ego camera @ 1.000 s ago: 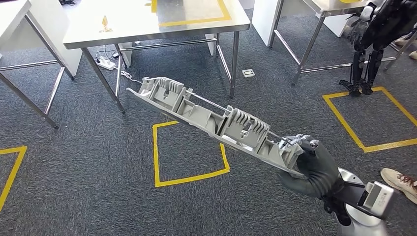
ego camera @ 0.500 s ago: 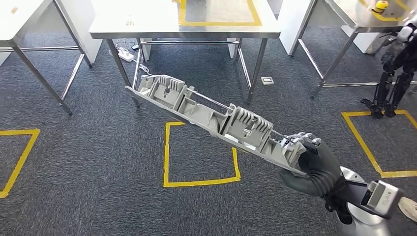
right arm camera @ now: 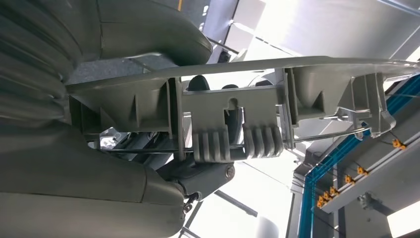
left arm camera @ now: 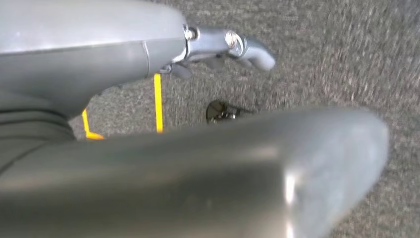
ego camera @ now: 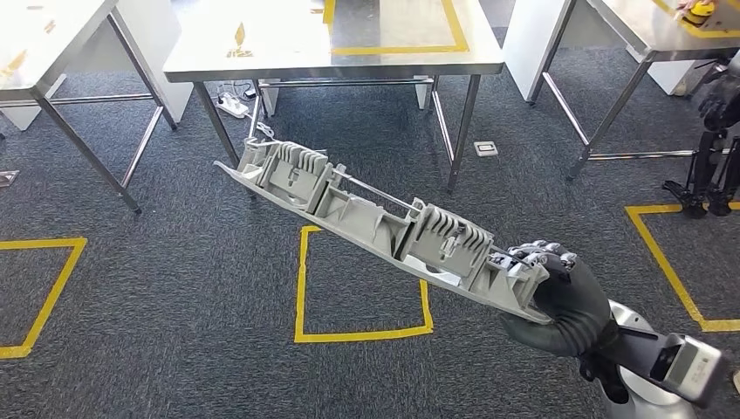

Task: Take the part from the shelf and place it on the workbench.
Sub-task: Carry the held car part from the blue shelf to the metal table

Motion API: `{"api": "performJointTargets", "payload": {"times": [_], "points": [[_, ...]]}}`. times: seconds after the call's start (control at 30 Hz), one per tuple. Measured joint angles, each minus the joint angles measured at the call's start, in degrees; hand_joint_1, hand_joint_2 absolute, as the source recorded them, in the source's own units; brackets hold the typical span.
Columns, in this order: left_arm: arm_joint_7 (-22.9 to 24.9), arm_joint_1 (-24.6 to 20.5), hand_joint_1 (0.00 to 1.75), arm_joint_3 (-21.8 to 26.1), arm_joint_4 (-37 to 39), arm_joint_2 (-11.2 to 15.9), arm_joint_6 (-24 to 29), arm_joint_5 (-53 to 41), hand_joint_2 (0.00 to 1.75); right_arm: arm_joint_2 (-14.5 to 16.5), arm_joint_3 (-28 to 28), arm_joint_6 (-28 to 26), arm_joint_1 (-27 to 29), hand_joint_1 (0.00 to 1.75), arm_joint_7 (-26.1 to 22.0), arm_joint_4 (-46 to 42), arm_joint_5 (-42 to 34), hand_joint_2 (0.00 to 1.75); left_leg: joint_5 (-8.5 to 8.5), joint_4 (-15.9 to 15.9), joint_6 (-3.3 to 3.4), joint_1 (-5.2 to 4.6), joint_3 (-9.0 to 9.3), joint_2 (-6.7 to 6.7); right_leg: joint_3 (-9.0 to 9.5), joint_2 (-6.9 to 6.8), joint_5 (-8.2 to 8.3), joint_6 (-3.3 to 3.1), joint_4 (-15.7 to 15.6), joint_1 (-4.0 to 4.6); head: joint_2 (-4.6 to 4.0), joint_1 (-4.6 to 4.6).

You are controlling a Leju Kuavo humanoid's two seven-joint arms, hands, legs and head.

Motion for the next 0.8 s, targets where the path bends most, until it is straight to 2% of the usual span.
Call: {"api": "performJointTargets", "payload": {"times": [0.03, 0.07, 0.1, 0.13, 0.2, 0.23, 0.27, 0.4, 0.43, 0.47, 0.53, 0.57, 0.6, 0.63, 0.7, 0.73, 0.77, 0.8], "points": [[-0.03, 0.04, 0.0, 0.07, 0.01, 0.03, 0.0, 0.09, 0.0, 0.01, 0.03, 0.06, 0.01, 1.75, -0.14, -0.04, 0.02, 1.75, -0.99, 3.37, -0.14, 0.08, -2.07, 0.02, 0.31, -0.02, -0.27, -0.05, 0.0, -0.01, 0.0, -0.06], [-0.09, 0.1, 0.0, 0.18, 0.01, 0.09, -0.02, 0.27, 0.0, 0.01, 0.12, 0.07, 0.02, 1.75, -0.37, -0.16, 0.2, 1.75, -1.12, 5.42, -0.25, 0.14, -3.57, 0.04, 0.64, -0.02, -0.56, -0.02, 0.01, -0.03, 0.0, -0.1], [-0.14, 0.15, 0.0, 0.35, 0.01, 0.18, -0.04, 0.5, 0.0, 0.02, 0.29, -0.08, 0.06, 1.75, -0.62, -0.49, 0.65, 1.75, 0.13, 5.11, -0.31, 0.21, -4.0, 0.09, 1.08, 0.0, -0.89, 0.06, 0.02, -0.06, 0.0, -0.15], [-0.19, 0.18, 0.0, 0.55, 0.0, 0.28, -0.07, 0.72, 0.0, 0.1, 0.55, -0.43, 0.18, 1.75, -0.81, -1.06, 1.45, 1.75, 2.38, 2.65, -0.35, 0.28, -3.36, 0.16, 1.62, 0.02, -1.27, 0.2, 0.03, -0.11, 0.0, -0.19], [-0.19, 0.28, 0.0, 0.89, 0.0, 0.42, -0.11, 1.04, 0.0, 0.52, 1.31, -1.69, 0.7, 1.75, -0.94, -2.79, 3.86, 1.75, 7.25, -5.2, -0.29, 0.37, -0.38, 0.4, 2.69, 0.05, -2.18, 0.68, 0.12, -0.09, 0.0, -0.27], [-0.16, 0.32, 0.0, 1.01, 0.01, 0.43, -0.11, 1.11, 0.0, 0.8, 1.74, -2.44, 1.08, 1.75, -0.94, -3.74, 5.14, 1.75, 8.51, -8.19, -0.04, 0.36, 0.87, 0.48, 3.0, 0.09, -2.59, 0.98, 0.19, -0.02, 0.0, -0.33], [-0.15, 0.38, 0.0, 1.12, 0.02, 0.4, -0.11, 1.1, 0.0, 1.06, 2.13, -3.13, 1.52, 1.75, -0.94, -4.65, 6.24, 1.75, 8.91, -9.89, 0.28, 0.31, 1.57, 0.53, 3.15, 0.12, -2.89, 1.28, 0.21, 0.09, 0.0, -0.36], [-0.56, 0.77, 0.0, 1.39, 0.02, 0.26, -0.12, 0.49, 0.0, 1.3, 2.66, -5.75, 3.84, 1.75, -1.41, -8.29, 8.8, 1.75, 8.25, -10.72, 2.05, 0.21, 2.16, 0.35, 3.38, 0.06, -3.94, 2.61, 0.75, 0.0, 0.0, -0.27], [-0.65, 0.8, 0.0, 1.41, 0.0, 0.23, -0.13, 0.34, 0.0, 1.25, 2.49, -6.37, 4.48, 1.75, -1.76, -9.26, 9.37, 1.75, 8.13, -10.82, 2.44, 0.31, 2.41, 0.35, 2.7, 0.06, -4.9, 2.9, 2.47, -0.06, 0.0, -0.16], [-0.69, 0.82, 0.0, 1.43, -0.02, 0.21, -0.13, 0.16, 0.0, 1.18, 2.26, -6.94, 5.2, 1.75, -2.12, -10.21, 10.07, 1.75, 7.95, -10.89, 2.75, 0.37, 2.63, 0.36, 1.23, 0.09, -6.34, 3.12, 5.5, -0.1, 0.0, -0.03], [-0.71, 0.8, 0.0, 1.44, -0.04, 0.25, -0.13, -0.19, 0.0, 1.12, 1.93, -7.86, 6.86, 1.75, -2.66, -11.98, 11.84, 1.75, 7.5, -10.89, 3.11, 0.28, 2.97, 0.34, -3.48, 0.14, -9.29, 3.37, 13.46, -0.12, 0.0, 0.16], [-0.66, 0.82, 0.0, 1.44, -0.04, 0.24, -0.13, -0.27, 0.0, 1.11, 1.87, -8.22, 7.8, 1.75, -2.69, -12.74, 12.85, 1.75, 7.26, -10.89, 3.16, 0.22, 3.21, 0.3, -5.45, 0.16, -9.67, 3.37, 16.22, -0.11, 0.0, 0.18], [-0.58, 0.83, 0.0, 1.45, -0.04, 0.21, -0.09, -0.34, 0.0, 1.11, 1.85, -8.5, 8.68, 1.75, -2.63, -13.44, 13.86, 1.75, 7.0, -10.89, 3.15, 0.16, 3.52, 0.25, -6.44, 0.17, -8.83, 3.27, 16.9, -0.09, 0.0, 0.19], [-0.5, 0.83, 0.0, 1.45, -0.05, 0.14, 0.01, -0.37, 0.0, 1.11, 1.86, -8.74, 9.43, 1.75, -2.52, -14.08, 14.76, 1.75, 6.71, -10.89, 3.09, 0.11, 3.92, 0.18, -6.22, 0.19, -6.82, 3.05, 15.18, -0.04, 0.0, 0.2], [-0.38, 0.79, 0.0, 1.48, -0.04, -0.15, 0.27, -0.42, 0.0, 1.11, 1.91, -9.25, 10.44, 1.75, -2.33, -15.21, 15.99, 1.75, 6.12, -10.88, 2.87, 0.04, 4.74, 0.07, -3.41, 0.19, -1.85, 2.29, 7.42, 0.23, 0.0, 0.23], [-0.36, 0.73, 0.0, 1.49, -0.05, -0.31, 0.39, -0.43, 0.0, 1.11, 1.94, -9.61, 10.7, 1.75, -2.3, -15.73, 16.31, 1.75, 5.8, -10.85, 2.66, -0.06, 5.02, 0.03, -2.02, 0.14, -0.28, 1.91, 3.96, 0.45, 0.0, 0.25], [-0.34, 0.69, 0.0, 1.5, -0.06, -0.42, 0.48, -0.43, 0.0, 1.1, 1.94, -10.06, 10.86, 1.75, -2.31, -16.22, 16.46, 1.75, 5.5, -10.85, 2.39, -0.13, 5.17, 0.03, -1.15, 0.1, 0.42, 1.6, 1.79, 0.66, 0.0, 0.25], [-0.33, 0.66, 0.0, 1.52, -0.06, -0.5, 0.52, -0.44, 0.0, 1.08, 1.88, -10.53, 10.99, 1.75, -2.35, -16.69, 16.51, 1.75, 5.24, -10.88, 2.09, -0.17, 5.24, 0.05, -0.82, 0.08, 0.4, 1.35, 0.91, 0.86, 0.0, 0.25]]}}
